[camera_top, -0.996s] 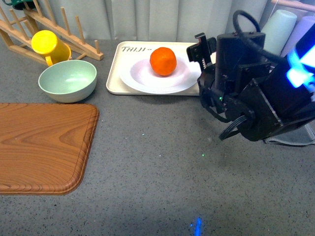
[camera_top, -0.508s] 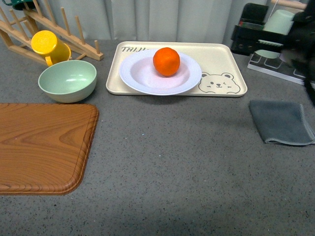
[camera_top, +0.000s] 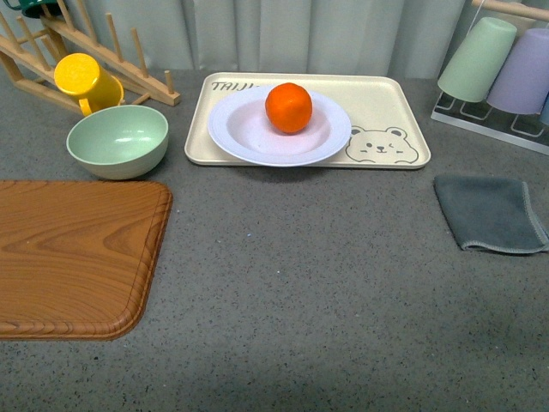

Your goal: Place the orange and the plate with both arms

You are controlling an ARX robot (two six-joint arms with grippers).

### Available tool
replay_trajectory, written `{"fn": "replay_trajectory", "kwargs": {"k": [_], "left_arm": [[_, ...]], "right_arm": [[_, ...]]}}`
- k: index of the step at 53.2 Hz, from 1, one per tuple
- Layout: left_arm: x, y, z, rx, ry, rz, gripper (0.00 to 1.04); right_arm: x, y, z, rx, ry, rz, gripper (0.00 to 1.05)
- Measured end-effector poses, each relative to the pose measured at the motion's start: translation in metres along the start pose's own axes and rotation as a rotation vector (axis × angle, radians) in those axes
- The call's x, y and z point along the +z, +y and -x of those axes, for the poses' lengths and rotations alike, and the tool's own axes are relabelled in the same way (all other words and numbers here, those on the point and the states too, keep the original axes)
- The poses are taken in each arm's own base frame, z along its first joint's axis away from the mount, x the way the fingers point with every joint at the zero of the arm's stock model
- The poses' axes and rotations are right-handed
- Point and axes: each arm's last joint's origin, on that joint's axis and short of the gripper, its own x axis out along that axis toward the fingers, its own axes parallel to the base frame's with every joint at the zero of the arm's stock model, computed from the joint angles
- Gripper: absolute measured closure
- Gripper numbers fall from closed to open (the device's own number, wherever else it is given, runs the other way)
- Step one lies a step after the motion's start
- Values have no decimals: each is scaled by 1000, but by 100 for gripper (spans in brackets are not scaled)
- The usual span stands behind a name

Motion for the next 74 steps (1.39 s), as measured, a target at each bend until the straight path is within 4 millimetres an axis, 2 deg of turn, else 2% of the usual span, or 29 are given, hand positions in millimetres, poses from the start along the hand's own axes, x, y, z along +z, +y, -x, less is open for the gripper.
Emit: {"fn": "replay_trajectory", "kwargs": {"k": [4, 8, 22, 28, 30, 39, 74], "left_arm": [[0, 0, 0, 0, 0, 0, 6], [0, 0, 0, 0, 0, 0, 6], [0, 0, 0, 0, 0, 0, 6], [0, 0, 0, 0, 0, 0, 6], [0, 0, 0, 0, 0, 0, 6], [0, 0, 0, 0, 0, 0, 6], [0, 0, 0, 0, 0, 0, 6]], "right_arm": [[0, -4, 9, -18, -79, -95, 22], [-3, -9, 14, -22, -85, -149, 35], [-7, -22, 29, -20, -86, -196, 76], [-8, -27, 36, -22, -89, -201, 101], [-8, -29, 37, -23, -91, -199, 104], [-8, -41, 45, -32, -102, -204, 104], [-9, -41, 62, -27, -108, -204, 104]]}}
